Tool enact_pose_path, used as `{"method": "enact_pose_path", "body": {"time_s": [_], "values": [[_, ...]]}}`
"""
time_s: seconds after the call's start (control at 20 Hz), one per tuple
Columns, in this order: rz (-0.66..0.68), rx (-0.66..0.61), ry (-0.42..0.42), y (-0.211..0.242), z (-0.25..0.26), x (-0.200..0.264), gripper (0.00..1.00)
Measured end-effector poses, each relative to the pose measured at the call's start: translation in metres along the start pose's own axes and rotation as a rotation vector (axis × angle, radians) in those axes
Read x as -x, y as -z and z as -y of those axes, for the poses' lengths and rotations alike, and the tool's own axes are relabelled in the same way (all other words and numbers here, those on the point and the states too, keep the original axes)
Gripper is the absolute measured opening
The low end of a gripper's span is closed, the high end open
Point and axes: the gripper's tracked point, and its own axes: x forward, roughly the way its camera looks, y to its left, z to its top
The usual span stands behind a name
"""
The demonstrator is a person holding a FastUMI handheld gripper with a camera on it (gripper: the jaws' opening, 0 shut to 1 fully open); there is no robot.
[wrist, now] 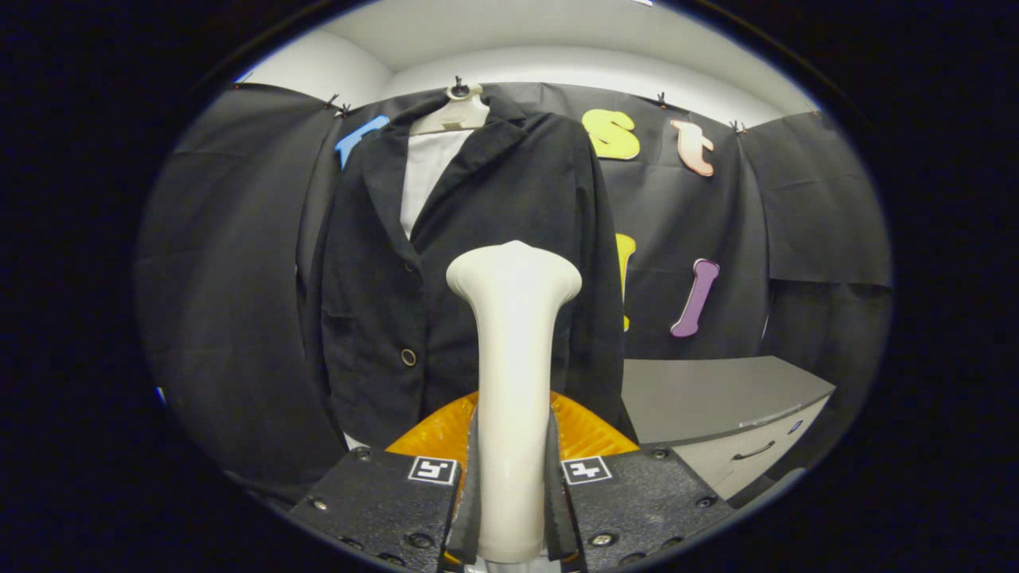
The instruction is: Iron the clothes twice with a garment steamer, once on the left side and once on the right side.
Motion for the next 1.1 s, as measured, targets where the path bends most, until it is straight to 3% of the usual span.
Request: {"method": "enact_pose_path", "body": {"time_s": [1.1], "values": [[-0.291,0.080,-0.040,0.162,-0.011,0.019,0.35]]}}
